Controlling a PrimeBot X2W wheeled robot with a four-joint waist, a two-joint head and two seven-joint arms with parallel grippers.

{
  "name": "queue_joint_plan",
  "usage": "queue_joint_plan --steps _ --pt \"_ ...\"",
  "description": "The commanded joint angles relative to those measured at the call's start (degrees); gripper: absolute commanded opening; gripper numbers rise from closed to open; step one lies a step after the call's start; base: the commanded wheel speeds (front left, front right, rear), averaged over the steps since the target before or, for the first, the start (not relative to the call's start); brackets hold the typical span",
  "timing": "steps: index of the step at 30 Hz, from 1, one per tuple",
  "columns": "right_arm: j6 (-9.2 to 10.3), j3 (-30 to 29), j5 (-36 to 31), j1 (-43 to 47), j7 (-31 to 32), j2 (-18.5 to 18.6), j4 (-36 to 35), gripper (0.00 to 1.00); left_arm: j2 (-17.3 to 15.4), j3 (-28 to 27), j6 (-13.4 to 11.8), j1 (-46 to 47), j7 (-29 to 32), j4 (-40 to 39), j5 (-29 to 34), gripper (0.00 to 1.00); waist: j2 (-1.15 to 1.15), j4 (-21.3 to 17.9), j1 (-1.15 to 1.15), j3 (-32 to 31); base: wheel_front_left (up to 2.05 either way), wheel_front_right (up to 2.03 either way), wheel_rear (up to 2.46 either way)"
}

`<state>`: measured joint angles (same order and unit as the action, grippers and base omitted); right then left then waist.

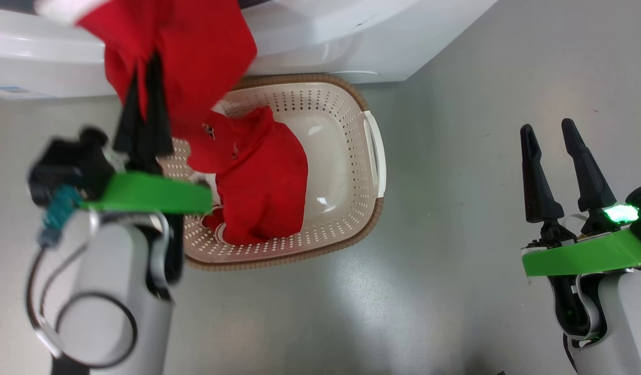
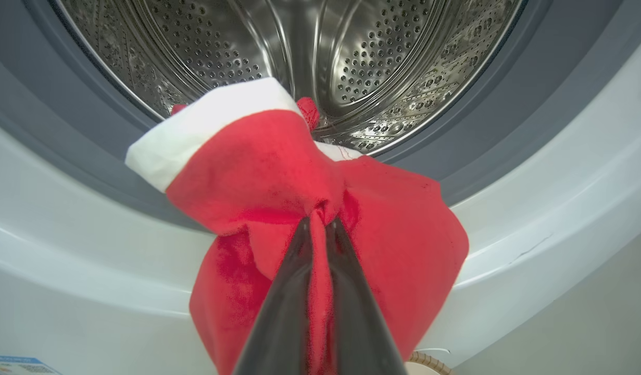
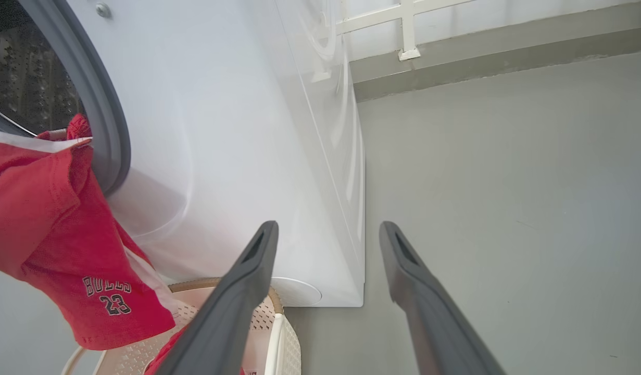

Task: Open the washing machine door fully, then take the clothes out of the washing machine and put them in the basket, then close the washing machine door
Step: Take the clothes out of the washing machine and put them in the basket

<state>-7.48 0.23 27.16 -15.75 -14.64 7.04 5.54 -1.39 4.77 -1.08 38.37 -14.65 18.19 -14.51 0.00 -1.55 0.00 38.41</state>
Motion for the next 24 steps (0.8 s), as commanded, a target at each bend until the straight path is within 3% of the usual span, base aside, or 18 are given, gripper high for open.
queue_joint_plan --steps 1,11,24 --pt "-0.01 1.0 -0.4 0.8 -0.4 0.5 -1.2 1.0 -1.5 -0.5 -0.6 -3.3 -0.3 -2.5 -0.4 0.0 0.0 0.0 0.0 0.0 0.0 0.0 0.0" --pt "-0.01 1.4 -0.2 0.2 -0.4 0.6 -1.2 1.0 -1.5 5.5 -1.3 -8.7 -0.3 2.1 -3.6 0.0 0.0 -0.4 0.0 1.0 0.0 0.0 0.0" --pt "-0.01 0.9 0.0 -1.5 -0.4 0.3 -1.8 1.0 -1.5 9.3 -0.3 -2.5 -0.3 16.7 -6.6 0.0 0.0 -1.6 0.0 5.0 0.0 0.0 0.0"
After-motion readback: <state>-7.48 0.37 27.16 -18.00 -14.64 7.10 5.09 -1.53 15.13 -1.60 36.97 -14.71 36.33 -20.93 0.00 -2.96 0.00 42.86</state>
